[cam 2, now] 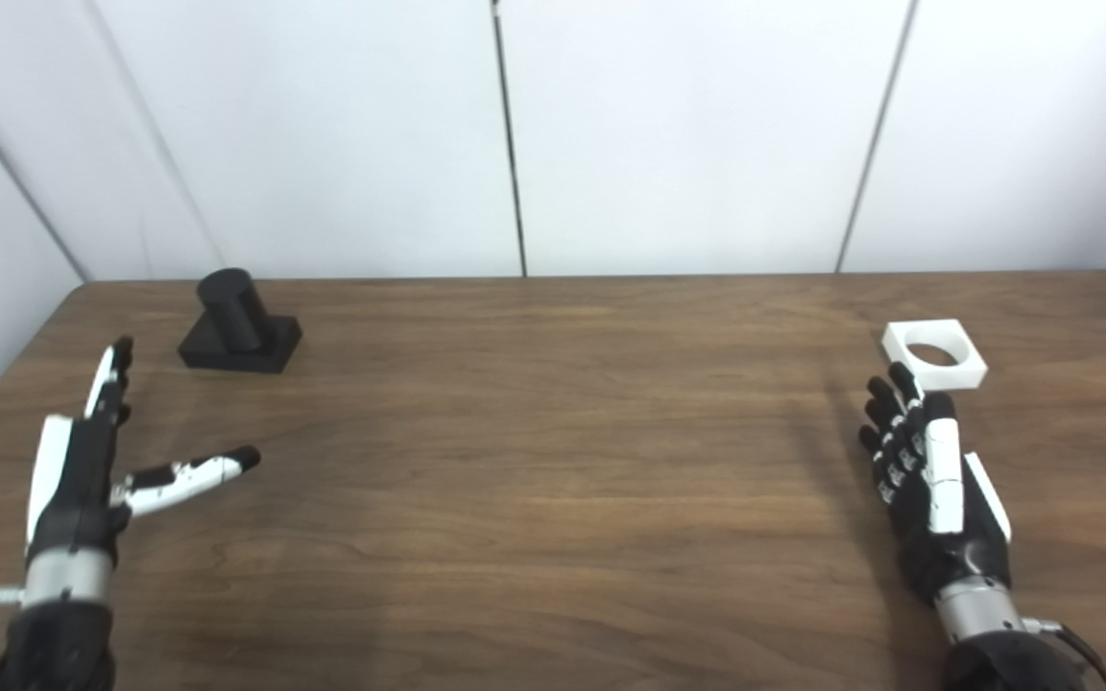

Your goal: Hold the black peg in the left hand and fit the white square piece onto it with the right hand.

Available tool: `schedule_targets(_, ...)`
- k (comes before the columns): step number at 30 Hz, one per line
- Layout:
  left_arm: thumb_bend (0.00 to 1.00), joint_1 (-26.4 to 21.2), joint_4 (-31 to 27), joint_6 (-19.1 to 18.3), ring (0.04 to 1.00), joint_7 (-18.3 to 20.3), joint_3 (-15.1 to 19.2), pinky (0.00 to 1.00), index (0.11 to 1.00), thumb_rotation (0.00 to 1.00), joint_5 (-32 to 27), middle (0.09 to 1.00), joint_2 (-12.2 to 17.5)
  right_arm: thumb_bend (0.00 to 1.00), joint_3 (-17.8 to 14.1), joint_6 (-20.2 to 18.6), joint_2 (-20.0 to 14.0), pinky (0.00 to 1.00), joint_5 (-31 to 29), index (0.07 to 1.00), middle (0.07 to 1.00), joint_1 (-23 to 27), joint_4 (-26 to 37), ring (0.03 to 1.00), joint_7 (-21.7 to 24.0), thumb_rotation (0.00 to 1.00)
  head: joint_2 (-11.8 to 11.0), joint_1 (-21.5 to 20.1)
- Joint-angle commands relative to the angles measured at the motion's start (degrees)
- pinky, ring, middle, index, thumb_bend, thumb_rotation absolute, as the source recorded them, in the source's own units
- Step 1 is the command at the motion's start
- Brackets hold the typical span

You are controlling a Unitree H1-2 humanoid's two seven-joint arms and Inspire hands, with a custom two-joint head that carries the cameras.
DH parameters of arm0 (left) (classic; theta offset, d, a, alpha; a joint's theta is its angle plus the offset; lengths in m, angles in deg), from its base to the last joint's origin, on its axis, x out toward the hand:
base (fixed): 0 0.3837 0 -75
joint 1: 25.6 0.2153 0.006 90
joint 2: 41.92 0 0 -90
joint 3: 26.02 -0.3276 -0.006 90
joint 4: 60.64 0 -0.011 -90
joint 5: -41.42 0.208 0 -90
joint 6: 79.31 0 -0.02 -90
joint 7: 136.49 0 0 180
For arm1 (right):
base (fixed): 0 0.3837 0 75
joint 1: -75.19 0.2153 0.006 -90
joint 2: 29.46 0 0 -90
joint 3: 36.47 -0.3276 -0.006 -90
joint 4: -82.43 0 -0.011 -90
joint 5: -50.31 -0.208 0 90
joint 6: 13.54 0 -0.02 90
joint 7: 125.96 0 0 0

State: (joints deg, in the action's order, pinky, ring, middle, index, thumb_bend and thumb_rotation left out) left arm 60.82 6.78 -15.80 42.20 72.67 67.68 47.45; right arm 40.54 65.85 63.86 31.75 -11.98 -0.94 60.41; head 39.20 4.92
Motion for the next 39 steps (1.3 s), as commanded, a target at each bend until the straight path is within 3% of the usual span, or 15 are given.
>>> schedule_targets(1,1.00,-3.76,-0.01,-0.43,0.966,3.01,0.18,0.84,1.000,0.07,8.74,1.000,3.08,0.59,-0.45,3.08,-1.00,1.00,-0.77,1.000,0.982,2.15,0.91,1.000,1.18,1.00,0.08,0.17)
schedule_targets(4,1.00,-7.30,2.82,-0.44,0.995,9.95,1.40,0.86,0.995,0.01,19.42,1.000,3.18,0.58,-0.47,3.33,-1.15,1.00,-0.93,1.000,0.980,2.61,0.62,1.000,1.43,1.00,0.15,0.68)
schedule_targets(7,0.99,-10.13,5.54,-0.43,1.000,13.90,1.60,0.95,0.969,0.00,25.42,0.999,3.30,0.54,-0.58,3.51,-1.51,1.00,-1.06,1.000,0.982,2.84,0.30,1.000,1.66,0.97,0.18,1.43)
schedule_targets(10,0.99,-12.41,8.37,-0.42,1.000,16.24,0.94,1.00,0.956,0.00,28.44,1.000,4.52,0.47,-0.80,3.22,-1.75,1.00,-1.27,1.000,0.984,2.90,0.32,1.000,1.75,0.93,0.23,1.87)
schedule_targets(15,1.00,-15.40,12.67,-0.41,1.000,19.14,-0.22,1.00,0.946,0.01,30.63,1.000,7.29,0.45,-1.46,1.87,-2.23,1.00,-2.59,1.000,0.987,3.11,0.74,1.000,1.68,0.86,0.45,2.52)
schedule_targets(16,1.00,-15.91,13.28,-0.41,1.000,19.76,-0.59,1.00,0.942,0.01,30.83,1.000,7.88,0.45,-1.82,1.20,-2.13,1.00,-3.12,1.000,0.979,3.26,0.84,1.000,1.30,0.71,0.47,2.85)
schedule_targets(17,0.99,-16.25,13.70,-0.41,1.000,20.20,-0.84,1.00,0.940,0.01,30.97,1.000,8.28,0.45,-2.09,0.73,-2.04,1.00,-3.47,1.000,0.974,3.37,0.91,1.000,1.06,0.63,0.47,2.85)
schedule_targets(22,1.00,-19.17,16.68,-0.41,1.000,22.33,-1.80,1.00,0.927,0.06,30.86,0.996,9.89,0.42,-2.30,-0.04,-1.93,1.00,-3.50,1.000,0.956,4.04,0.66,1.000,0.55,0.39,0.45,3.50)
schedule_targets(24,1.00,-21.00,18.73,-0.42,1.000,23.49,-1.97,1.00,0.930,0.07,30.83,0.999,10.44,0.41,-1.93,-0.13,-2.20,1.00,-3.19,1.000,0.953,4.05,0.79,1.000,0.96,0.35,0.38,3.61)
schedule_targets(32,1.00,-26.04,24.54,-0.43,1.000,25.93,-3.61,1.00,0.934,0.06,32.22,1.000,13.49,0.43,-1.25,-1.44,-3.97,1.00,-3.72,1.000,0.954,4.00,1.14,1.000,2.56,0.31,-0.04,3.65)
schedule_targets(39,0.98,-28.74,27.78,-0.41,1.000,26.38,-5.23,1.00,0.958,0.05,31.75,1.000,15.90,0.46,-0.22,-2.06,-5.31,1.00,-2.79,1.000,0.958,3.66,2.17,1.000,3.19,0.64,-0.09,2.69)
